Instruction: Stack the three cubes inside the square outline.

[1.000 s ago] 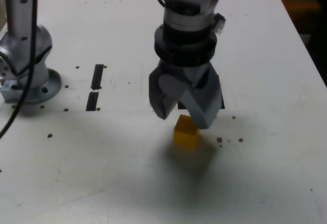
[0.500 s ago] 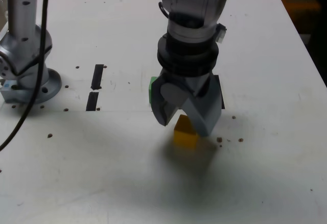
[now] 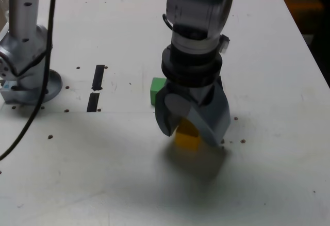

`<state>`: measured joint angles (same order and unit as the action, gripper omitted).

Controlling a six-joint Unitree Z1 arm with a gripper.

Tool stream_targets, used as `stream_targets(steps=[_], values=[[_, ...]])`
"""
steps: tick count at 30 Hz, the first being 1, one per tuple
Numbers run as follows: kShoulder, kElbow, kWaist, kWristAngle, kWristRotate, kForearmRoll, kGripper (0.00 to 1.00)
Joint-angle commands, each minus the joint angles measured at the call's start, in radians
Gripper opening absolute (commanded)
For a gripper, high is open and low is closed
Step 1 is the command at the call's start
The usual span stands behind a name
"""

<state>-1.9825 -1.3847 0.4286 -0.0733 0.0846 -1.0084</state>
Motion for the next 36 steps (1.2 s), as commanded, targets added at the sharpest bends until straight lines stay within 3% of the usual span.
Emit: stream_targets(steps=[1,8,15,22,30,33,36], values=[[-0.004,0.015,-0.001,-0.005,0.0,0.022,0.87],[-0.007,0.057,-0.001,-0.021,-0.001,0.075,0.94],[-0.019,0.06,-0.001,-0.031,-0.001,0.085,0.9],[-0.022,0.068,-0.001,-0.037,-0.003,0.085,0.67],[-0.016,0.07,-0.001,-0.037,-0.014,0.108,0.21],[-0.009,0.071,-0.001,-0.033,-0.014,0.111,0.13],[0.004,0.072,-0.001,-0.029,-0.014,0.101,0.13]])
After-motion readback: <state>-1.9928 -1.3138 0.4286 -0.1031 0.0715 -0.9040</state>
